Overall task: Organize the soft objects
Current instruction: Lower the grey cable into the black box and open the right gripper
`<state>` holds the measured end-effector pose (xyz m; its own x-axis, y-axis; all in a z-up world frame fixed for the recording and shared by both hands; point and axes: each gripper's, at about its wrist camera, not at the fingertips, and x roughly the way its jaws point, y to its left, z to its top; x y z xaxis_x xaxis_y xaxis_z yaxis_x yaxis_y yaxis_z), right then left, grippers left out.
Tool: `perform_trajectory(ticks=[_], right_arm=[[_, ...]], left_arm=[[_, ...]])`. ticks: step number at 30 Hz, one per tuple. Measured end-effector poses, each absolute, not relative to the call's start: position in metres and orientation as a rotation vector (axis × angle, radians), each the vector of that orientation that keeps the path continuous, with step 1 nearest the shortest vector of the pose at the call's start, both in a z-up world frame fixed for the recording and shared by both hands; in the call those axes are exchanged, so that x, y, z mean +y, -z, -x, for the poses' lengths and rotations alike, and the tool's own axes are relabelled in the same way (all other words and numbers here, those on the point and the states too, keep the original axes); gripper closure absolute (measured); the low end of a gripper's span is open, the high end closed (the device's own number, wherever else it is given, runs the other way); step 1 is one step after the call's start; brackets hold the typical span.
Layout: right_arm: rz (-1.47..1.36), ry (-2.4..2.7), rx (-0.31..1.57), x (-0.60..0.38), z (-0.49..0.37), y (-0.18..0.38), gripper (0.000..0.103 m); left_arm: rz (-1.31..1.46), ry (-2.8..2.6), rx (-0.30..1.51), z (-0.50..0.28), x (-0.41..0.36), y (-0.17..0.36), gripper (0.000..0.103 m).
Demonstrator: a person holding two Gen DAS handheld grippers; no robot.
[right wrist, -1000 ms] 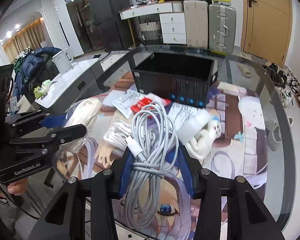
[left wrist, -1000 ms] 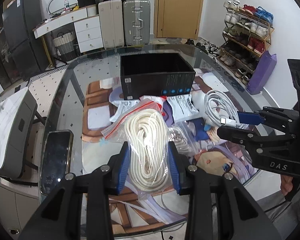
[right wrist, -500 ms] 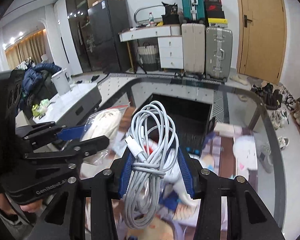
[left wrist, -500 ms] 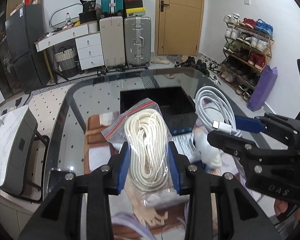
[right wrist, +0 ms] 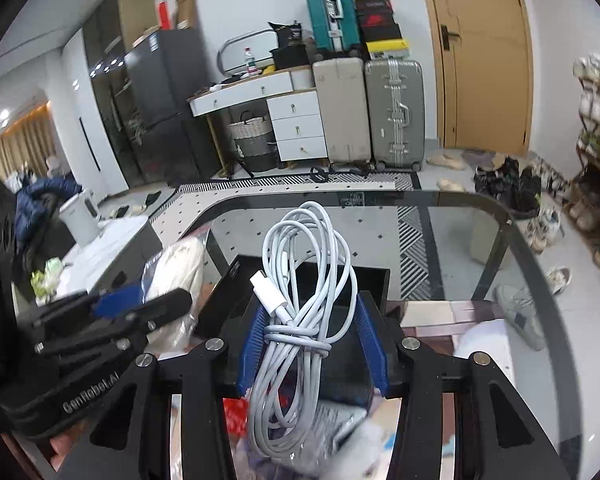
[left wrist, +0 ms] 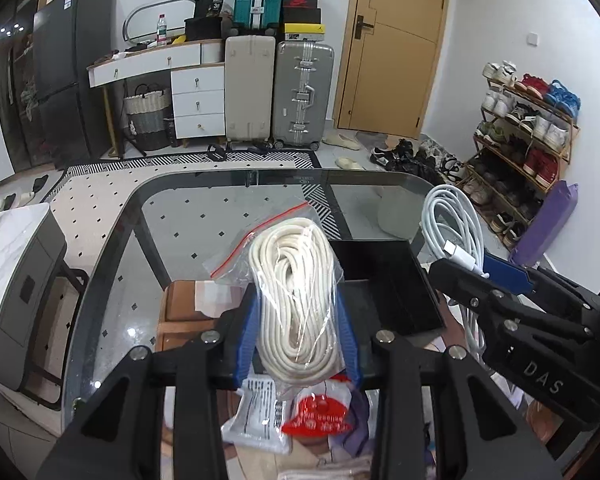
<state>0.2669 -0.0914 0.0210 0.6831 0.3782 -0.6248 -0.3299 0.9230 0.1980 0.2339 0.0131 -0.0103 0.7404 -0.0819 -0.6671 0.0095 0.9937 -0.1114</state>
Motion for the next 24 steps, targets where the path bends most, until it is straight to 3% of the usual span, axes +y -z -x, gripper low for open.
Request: perform_trajectory(ticks=[15, 24], right_arm=[[-0.062, -0.356, 0.742, -0.078, -0.327, 0.033, 0.058], [0.035, -0.415, 0.898, -0.072, -0.32, 0.057, 0.058]], left_arm=[[0.061, 0.061, 0.843, -0.275, -0.006, 0.062, 0.068], [-0.002, 0.099, 0.936, -0.268, -0.02, 0.073, 0.074]])
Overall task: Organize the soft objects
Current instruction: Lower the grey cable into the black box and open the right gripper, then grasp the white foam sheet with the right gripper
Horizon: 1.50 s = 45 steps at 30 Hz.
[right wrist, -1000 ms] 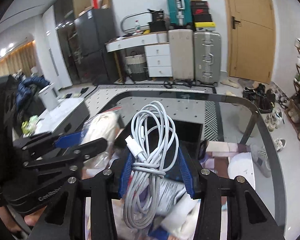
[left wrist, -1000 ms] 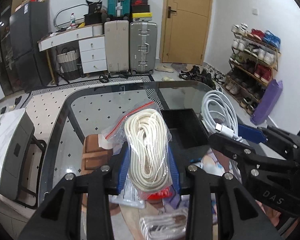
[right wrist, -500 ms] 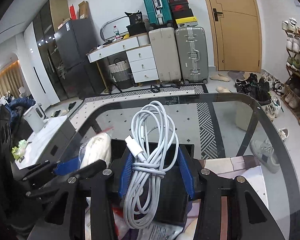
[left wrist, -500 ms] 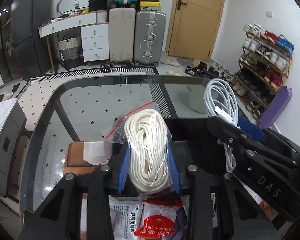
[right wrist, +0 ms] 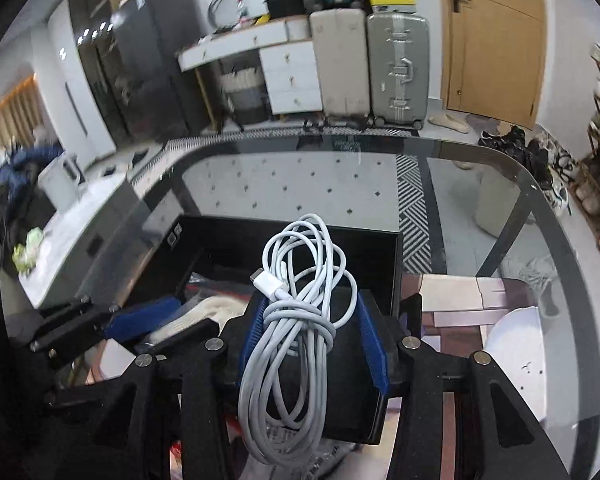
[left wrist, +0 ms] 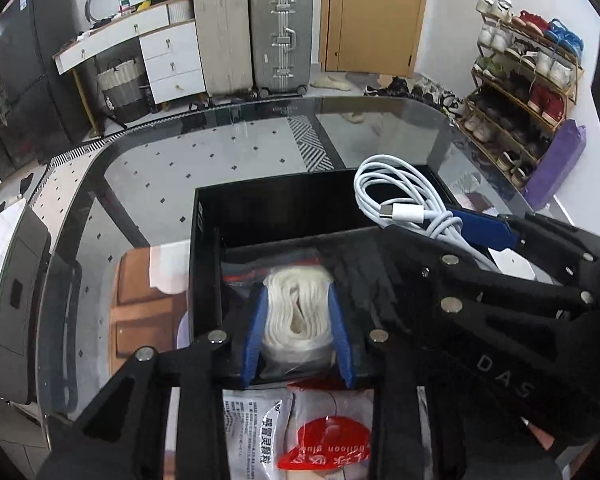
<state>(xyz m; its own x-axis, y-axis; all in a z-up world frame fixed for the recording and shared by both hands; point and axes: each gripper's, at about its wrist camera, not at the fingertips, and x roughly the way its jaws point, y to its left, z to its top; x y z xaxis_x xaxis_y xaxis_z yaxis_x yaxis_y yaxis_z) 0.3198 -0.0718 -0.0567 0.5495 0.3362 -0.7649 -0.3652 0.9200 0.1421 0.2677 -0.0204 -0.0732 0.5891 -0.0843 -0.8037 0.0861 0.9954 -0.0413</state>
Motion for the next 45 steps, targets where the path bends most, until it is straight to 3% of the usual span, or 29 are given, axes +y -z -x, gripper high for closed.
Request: perform_trajectory(ticks=[11, 17, 21, 27, 30, 31, 34, 37, 45], right_arm=[[-0.04, -0.455, 1.07, -0.077, -0.308, 0.058, 0.058], [-0.067, -0.456, 1.054, -0.081, -0.307, 0.05, 0.054], [-0.085, -0.444, 1.027, -0.088, -0.302, 0.04, 0.041], [-0.067, -0.465, 0.996, -0.096, -0.288, 0.024, 0.039], [-0.043, -0.477, 0.974, -0.104, -0.271, 0.015, 0.039], [-0.036, -0.481, 0.969, -0.106, -0.265, 0.013, 0.039], [-0.02, -0.488, 0.957, -0.117, -0.247, 0.01, 0.034], [-0.014, -0.489, 0.963, -0.127, -0.23, 0.013, 0.032], [-0.073, -0.516, 1.032, -0.145, -0.201, 0.034, 0.032]], left_arm=[[-0.036, 0.115, 0.978, -0.261, -0.018, 0.069, 0.071], [0.021, 0.16, 0.946, -0.255, -0.012, 0.063, 0.048], [-0.006, 0.114, 0.929, -0.25, -0.01, 0.058, 0.046], [0.015, 0.143, 0.928, -0.234, -0.005, 0.048, 0.042], [-0.005, 0.109, 0.906, -0.219, -0.003, 0.039, 0.032], [-0.005, 0.104, 0.894, -0.212, -0.001, 0.036, 0.024], [0.0, 0.076, 0.839, -0.192, 0.006, 0.027, 0.022], [-0.005, 0.112, 0.826, -0.173, 0.01, 0.022, 0.013], [-0.076, 0.154, 0.9, -0.149, 0.001, 0.046, 0.013]])
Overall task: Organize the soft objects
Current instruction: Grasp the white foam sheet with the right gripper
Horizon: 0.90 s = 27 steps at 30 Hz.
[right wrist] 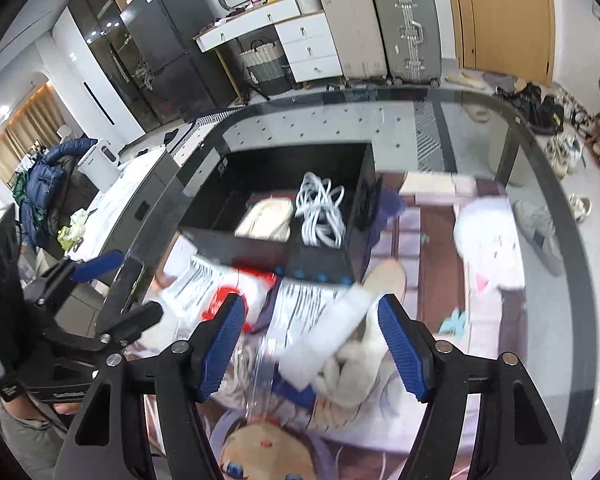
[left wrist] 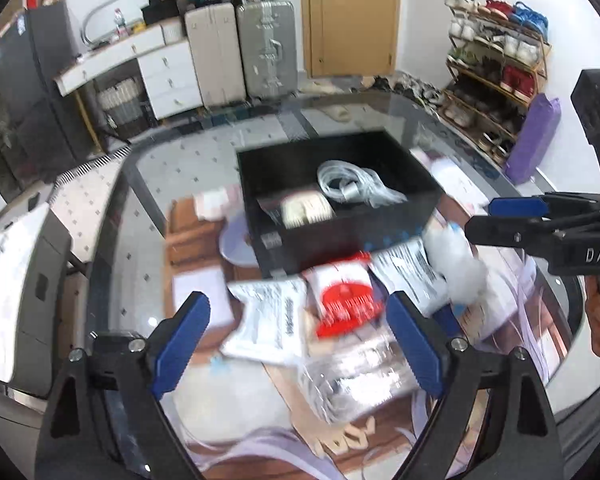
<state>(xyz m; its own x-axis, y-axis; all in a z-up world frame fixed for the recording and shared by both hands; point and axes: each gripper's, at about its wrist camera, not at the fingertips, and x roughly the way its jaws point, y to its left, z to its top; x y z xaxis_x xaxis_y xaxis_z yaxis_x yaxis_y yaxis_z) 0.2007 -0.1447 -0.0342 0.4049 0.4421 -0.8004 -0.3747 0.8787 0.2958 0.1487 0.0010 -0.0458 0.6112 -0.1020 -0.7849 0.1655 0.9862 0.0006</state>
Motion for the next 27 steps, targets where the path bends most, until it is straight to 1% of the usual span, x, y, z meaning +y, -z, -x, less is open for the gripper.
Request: perform_trajectory(ticks=[6, 12, 14, 15, 19, 22, 27], right_arm=[[-0.074, -0.506, 1.079, -0.137, -0.199, 0.054, 0.032], [-0.034, -0.466, 1.094, -0.125, -0.21, 0.068, 0.032], [-0.019, -0.471, 1.107, -0.122, -0.211, 0.071, 0.033], [-0.01, -0.476, 1.11, -0.121, -0.21, 0.073, 0.034], [0.049, -0.478, 1.1, -0.117, -0.203, 0.073, 0.048], [0.058, -0.485, 1.095, -0.117, -0.201, 0.073, 0.054], [0.097, -0.5, 1.065, -0.118, -0.196, 0.066, 0.06]], left_arm=[[-0.13, 0.236, 0.942, -0.132, -0.016, 0.063, 0.013], [-0.252, 0.332, 0.965, -0.122, -0.038, 0.081, 0.013], [-0.256, 0.333, 0.951, -0.121, -0.04, 0.08, 0.013], [-0.253, 0.337, 0.948, -0.122, -0.041, 0.079, 0.013], [-0.225, 0.368, 0.979, -0.127, -0.041, 0.085, 0.013], [-0.23, 0.37, 0.998, -0.133, -0.043, 0.095, 0.013], [-0.183, 0.379, 1.039, -0.133, -0.038, 0.1, 0.013]])
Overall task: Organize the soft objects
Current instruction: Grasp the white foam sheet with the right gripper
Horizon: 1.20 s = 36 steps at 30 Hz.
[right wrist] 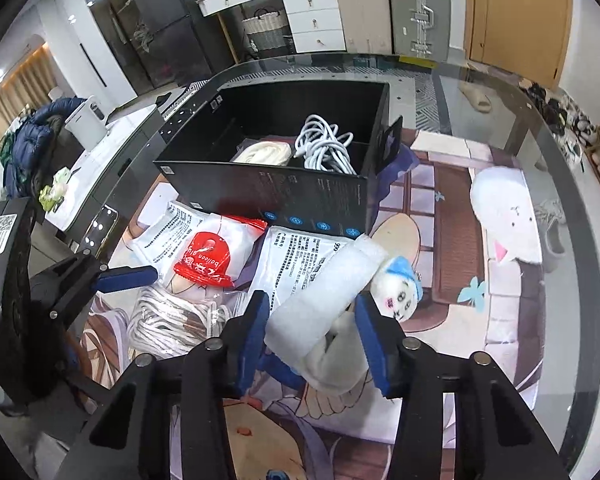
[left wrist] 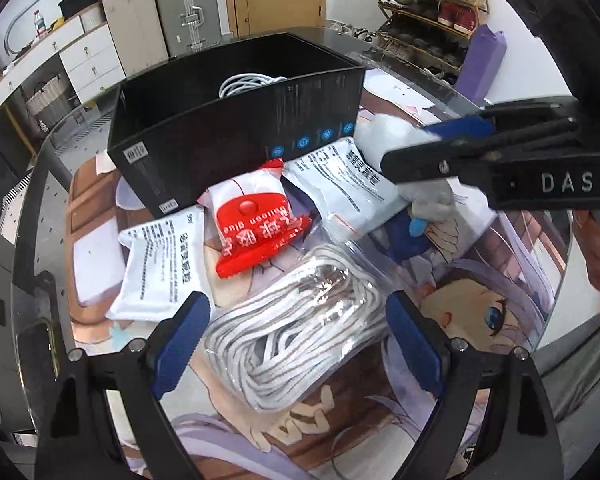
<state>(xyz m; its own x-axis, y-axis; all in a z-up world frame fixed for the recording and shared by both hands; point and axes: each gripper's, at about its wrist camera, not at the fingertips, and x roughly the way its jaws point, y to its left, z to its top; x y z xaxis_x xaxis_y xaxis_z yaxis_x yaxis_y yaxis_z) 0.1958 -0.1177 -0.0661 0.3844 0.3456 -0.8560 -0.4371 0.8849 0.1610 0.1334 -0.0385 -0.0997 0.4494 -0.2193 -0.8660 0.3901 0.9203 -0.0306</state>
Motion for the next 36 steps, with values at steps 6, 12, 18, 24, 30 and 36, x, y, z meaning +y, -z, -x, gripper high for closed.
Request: perform_trajectory(ticks=[6, 12, 18, 24, 30, 36], right_arm=[[0.084, -0.546, 1.051, -0.12, -0.188, 0.057, 0.06], [0.101, -0.554, 1.073, -0.111, -0.187, 0.064, 0.06], [0.076, -0.54, 1.095, -0.108, -0.195, 0.074, 0.053], [0.064, -0.533, 1.102, -0.105, -0.196, 0.079, 0.052], [0.039, -0.536, 1.116, -0.105, -0.197, 0.081, 0.046], [0.007, -0.534, 1.121, -0.098, -0.202, 0.085, 0.024]], left_arm=[[-0.191, 0.44, 1.083, -0.11, -0.044, 0.096, 0.013], [-0.236, 0.433, 1.095, -0.098, -0.054, 0.102, 0.013], [-0.227, 0.354, 1.106, -0.114, -0.059, 0.111, 0.017], [-0.214, 0.389, 1.098, -0.109, -0.063, 0.105, 0.056], [-0.189, 0.34, 1.101, -0.093, -0.055, 0.095, 0.062], [-0.195, 0.331, 1.08, -0.085, -0.064, 0.089, 0.062]])
